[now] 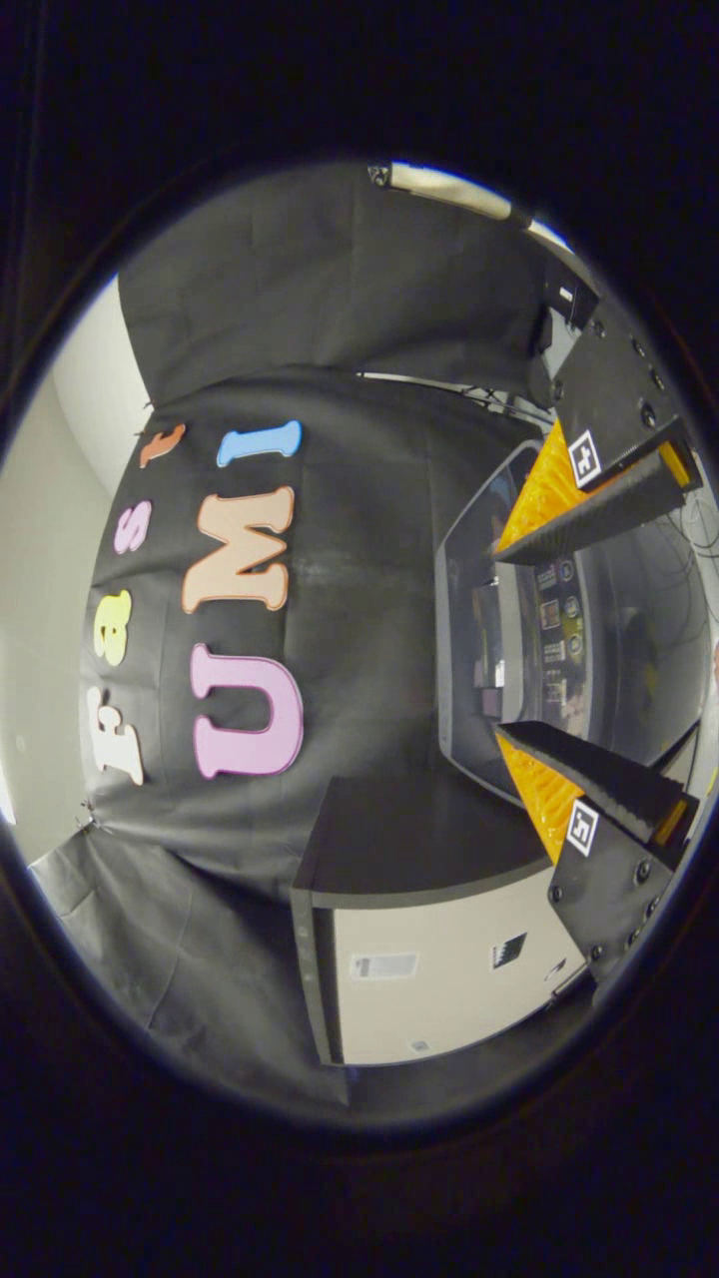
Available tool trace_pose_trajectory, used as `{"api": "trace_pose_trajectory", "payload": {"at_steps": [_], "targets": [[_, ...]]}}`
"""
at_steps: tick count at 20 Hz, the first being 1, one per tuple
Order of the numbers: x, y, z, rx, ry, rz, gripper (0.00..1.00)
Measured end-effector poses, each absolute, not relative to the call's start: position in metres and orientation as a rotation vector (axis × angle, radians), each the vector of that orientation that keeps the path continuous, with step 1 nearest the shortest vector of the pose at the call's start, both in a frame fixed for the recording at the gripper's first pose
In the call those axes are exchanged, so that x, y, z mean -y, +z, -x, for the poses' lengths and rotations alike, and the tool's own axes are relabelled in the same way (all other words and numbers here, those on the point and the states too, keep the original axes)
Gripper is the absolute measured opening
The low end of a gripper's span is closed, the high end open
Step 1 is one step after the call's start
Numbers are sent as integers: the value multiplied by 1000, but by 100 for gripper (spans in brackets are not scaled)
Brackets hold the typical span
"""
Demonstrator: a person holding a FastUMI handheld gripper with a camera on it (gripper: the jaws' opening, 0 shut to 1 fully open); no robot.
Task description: Put the clothes into the washing machine and then close the washing machine lid.
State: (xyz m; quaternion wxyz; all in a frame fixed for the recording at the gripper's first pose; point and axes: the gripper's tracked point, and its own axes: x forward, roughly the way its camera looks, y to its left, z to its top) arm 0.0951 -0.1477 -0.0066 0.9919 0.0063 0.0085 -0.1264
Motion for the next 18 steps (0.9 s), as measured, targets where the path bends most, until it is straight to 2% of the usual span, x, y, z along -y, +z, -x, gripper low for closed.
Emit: {"api": "trace_pose_trajectory", "payload": {"at_steps": [11, 18], "targets": [[149, 43, -61, 72, -228, -19, 97], [154, 39, -51, 56, -204, -19, 97]]}}
